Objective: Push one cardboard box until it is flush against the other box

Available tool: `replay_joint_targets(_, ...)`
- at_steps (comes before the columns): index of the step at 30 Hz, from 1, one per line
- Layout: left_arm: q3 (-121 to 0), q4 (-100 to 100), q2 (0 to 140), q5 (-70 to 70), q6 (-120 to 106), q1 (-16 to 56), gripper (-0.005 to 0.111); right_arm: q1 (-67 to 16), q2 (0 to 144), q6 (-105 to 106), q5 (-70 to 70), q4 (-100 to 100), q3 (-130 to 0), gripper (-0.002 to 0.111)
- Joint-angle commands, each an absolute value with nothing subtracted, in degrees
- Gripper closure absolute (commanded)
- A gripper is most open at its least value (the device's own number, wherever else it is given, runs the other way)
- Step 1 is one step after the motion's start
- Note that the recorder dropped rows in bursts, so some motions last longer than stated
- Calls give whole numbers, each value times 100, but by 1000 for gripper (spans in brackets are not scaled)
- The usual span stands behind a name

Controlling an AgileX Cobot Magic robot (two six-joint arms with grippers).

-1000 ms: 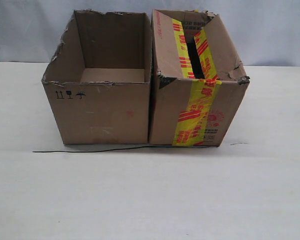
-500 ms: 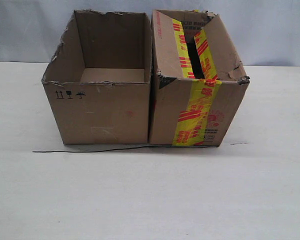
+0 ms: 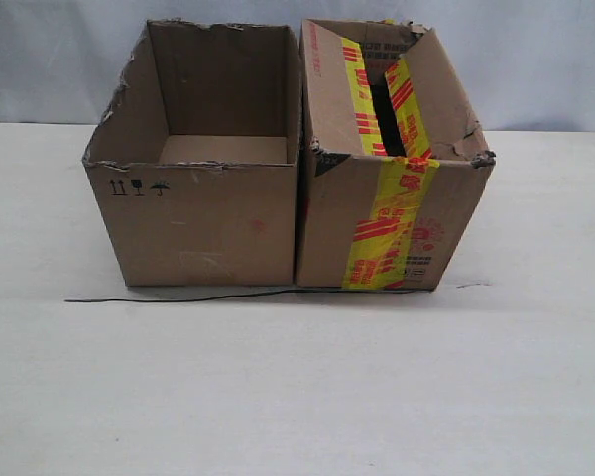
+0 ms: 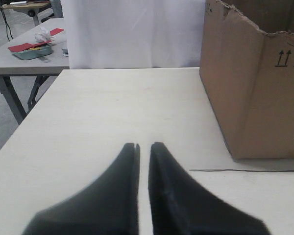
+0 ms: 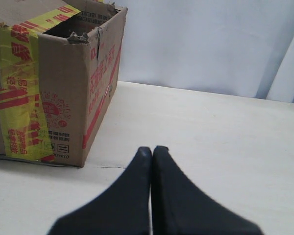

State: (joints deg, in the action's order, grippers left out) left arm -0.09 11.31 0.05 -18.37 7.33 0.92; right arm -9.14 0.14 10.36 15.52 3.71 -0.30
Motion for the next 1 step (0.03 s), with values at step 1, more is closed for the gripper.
replay_joint_targets(1,0,1115,0,-1768,755,137,107,-876,0,1065,1547,411,0,108)
